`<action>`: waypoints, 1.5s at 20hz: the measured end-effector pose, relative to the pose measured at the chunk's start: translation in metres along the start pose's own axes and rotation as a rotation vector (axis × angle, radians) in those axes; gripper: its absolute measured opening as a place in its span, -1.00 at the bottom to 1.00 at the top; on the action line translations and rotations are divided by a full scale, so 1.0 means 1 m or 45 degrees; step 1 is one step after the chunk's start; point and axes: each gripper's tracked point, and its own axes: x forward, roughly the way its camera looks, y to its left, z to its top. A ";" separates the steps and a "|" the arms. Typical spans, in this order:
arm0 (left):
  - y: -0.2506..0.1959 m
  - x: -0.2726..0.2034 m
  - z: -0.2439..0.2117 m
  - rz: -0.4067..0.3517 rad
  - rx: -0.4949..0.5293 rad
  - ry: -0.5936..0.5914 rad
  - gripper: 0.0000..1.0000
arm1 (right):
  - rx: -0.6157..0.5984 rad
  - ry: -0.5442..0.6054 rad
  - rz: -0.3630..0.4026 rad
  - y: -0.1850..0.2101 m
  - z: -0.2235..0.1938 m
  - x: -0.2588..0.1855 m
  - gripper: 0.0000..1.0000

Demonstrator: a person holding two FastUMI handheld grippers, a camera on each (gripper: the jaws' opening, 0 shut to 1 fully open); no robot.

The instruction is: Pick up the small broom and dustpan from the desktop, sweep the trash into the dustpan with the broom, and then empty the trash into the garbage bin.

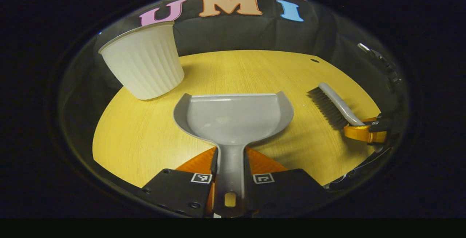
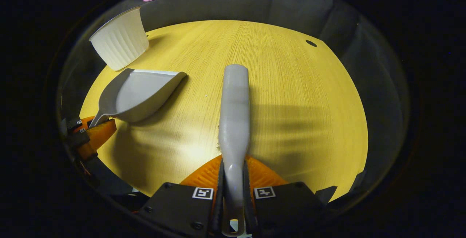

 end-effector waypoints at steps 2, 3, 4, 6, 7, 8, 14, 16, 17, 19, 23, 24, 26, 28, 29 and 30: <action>-0.005 0.000 -0.004 -0.015 0.007 0.017 -0.37 | -0.019 0.010 0.000 0.002 -0.001 0.001 -0.44; -0.010 -0.004 -0.004 -0.037 0.006 0.013 -0.23 | -0.022 0.016 -0.001 0.003 -0.002 0.002 -0.39; -0.016 -0.005 -0.003 -0.063 0.019 0.001 0.02 | -0.024 0.017 0.000 0.007 -0.002 0.001 -0.28; -0.023 -0.006 -0.005 -0.087 0.045 0.001 0.56 | -0.027 0.024 0.012 0.014 -0.004 0.001 0.19; -0.025 -0.007 -0.006 -0.087 0.052 0.000 0.80 | -0.034 0.028 0.011 0.015 -0.006 -0.002 0.46; -0.024 -0.007 -0.006 -0.080 0.058 -0.002 0.92 | -0.037 0.020 0.015 0.017 -0.006 -0.002 0.67; 0.002 -0.047 0.035 0.119 0.071 -0.247 1.00 | 0.014 -0.277 0.013 0.003 0.023 -0.050 1.00; 0.009 -0.094 0.064 0.205 0.052 -0.411 0.93 | -0.004 -0.533 0.082 -0.003 0.043 -0.098 1.00; 0.005 -0.123 0.079 0.215 0.024 -0.500 0.92 | -0.025 -0.675 0.102 -0.009 0.048 -0.127 1.00; -0.009 -0.174 0.105 0.223 -0.005 -0.655 0.89 | -0.062 -0.920 0.112 -0.022 0.048 -0.175 1.00; -0.045 -0.236 0.153 0.256 0.068 -0.883 0.89 | -0.092 -1.151 0.163 -0.042 0.024 -0.242 0.99; -0.059 -0.251 0.164 0.243 0.093 -0.938 0.88 | -0.085 -1.176 0.173 -0.043 0.021 -0.247 0.99; -0.073 -0.248 0.165 0.225 0.130 -0.993 0.88 | -0.062 -1.236 0.184 -0.048 0.019 -0.263 0.99; -0.087 -0.256 0.169 0.185 0.148 -1.028 0.87 | -0.037 -1.281 0.166 -0.054 0.017 -0.277 0.99; -0.095 -0.258 0.171 0.157 0.157 -1.040 0.87 | -0.024 -1.307 0.149 -0.057 0.017 -0.284 0.99; -0.099 -0.260 0.173 0.132 0.166 -1.053 0.87 | -0.008 -1.323 0.126 -0.060 0.019 -0.289 0.99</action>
